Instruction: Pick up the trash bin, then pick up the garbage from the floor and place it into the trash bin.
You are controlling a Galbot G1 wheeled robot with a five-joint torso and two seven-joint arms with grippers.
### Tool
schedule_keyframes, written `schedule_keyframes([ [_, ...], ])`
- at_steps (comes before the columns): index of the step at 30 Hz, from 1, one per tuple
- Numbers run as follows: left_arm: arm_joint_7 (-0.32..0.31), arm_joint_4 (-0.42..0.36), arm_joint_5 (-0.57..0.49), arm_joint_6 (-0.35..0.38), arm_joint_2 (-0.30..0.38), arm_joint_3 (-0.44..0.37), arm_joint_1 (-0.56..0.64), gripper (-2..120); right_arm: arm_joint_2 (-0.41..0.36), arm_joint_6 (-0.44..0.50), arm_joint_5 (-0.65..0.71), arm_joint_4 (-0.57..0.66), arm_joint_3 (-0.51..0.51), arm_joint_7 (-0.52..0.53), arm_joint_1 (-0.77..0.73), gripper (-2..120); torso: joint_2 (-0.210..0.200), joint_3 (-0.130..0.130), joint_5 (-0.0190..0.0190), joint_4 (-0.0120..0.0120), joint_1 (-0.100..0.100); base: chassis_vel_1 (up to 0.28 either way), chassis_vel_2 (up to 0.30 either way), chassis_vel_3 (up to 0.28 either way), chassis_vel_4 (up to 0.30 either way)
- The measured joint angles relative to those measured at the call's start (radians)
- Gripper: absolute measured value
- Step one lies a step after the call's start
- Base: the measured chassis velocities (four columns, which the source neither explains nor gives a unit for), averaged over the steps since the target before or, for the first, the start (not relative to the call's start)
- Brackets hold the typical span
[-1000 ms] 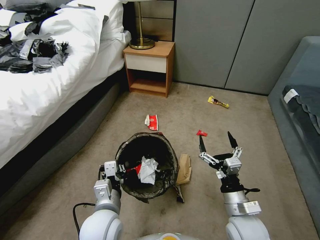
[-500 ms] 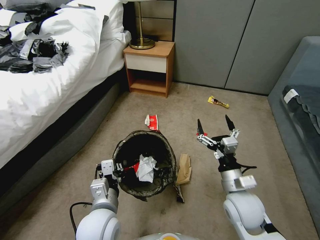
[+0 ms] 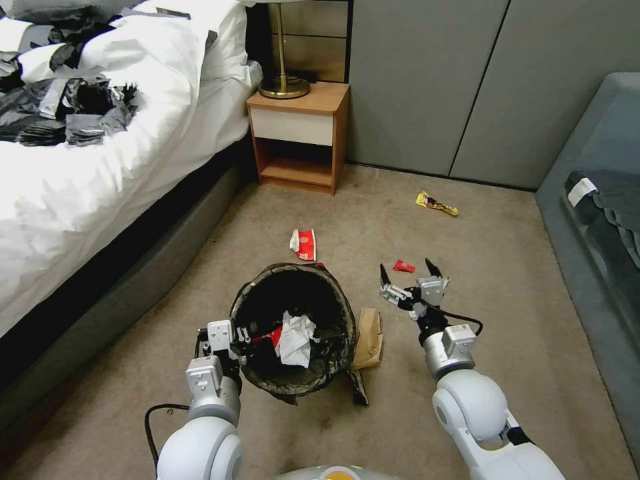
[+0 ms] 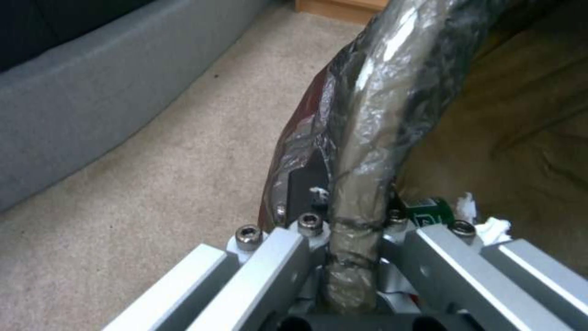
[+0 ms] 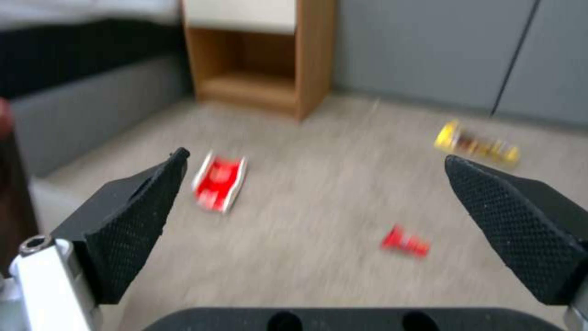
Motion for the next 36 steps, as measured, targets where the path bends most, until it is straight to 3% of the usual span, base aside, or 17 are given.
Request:
schedule_keyframes([
  [2, 0.002, 0.003, 0.0, 0.001, 0.0, 0.003, -0.003, 0, 0.0, -0.095, 0.041, -0.008, 0.001, -0.026, 0.004, 100, 0.0, 0.0, -0.0001, -0.0001, 0.0, 0.0, 0.0, 0.0, 0.0],
  [9, 0.004, 0.008, 0.001, 0.002, 0.001, 0.006, -0.004, 0, 0.002, -0.166, 0.061, -0.045, -0.01, -0.041, 0.013, 100, 0.0, 0.0, 0.0, 0.0, 0.0, 0.0, 0.0, 0.0, 0.0],
  [36, 0.006, 0.007, 0.004, 0.005, 0.001, 0.01, -0.005, 0, -0.008, -0.184, 0.07, -0.184, -0.059, -0.085, 0.028, 100, 0.0, 0.0, 0.0, -0.0001, 0.0, 0.0, 0.0, 0.0, 0.0],
])
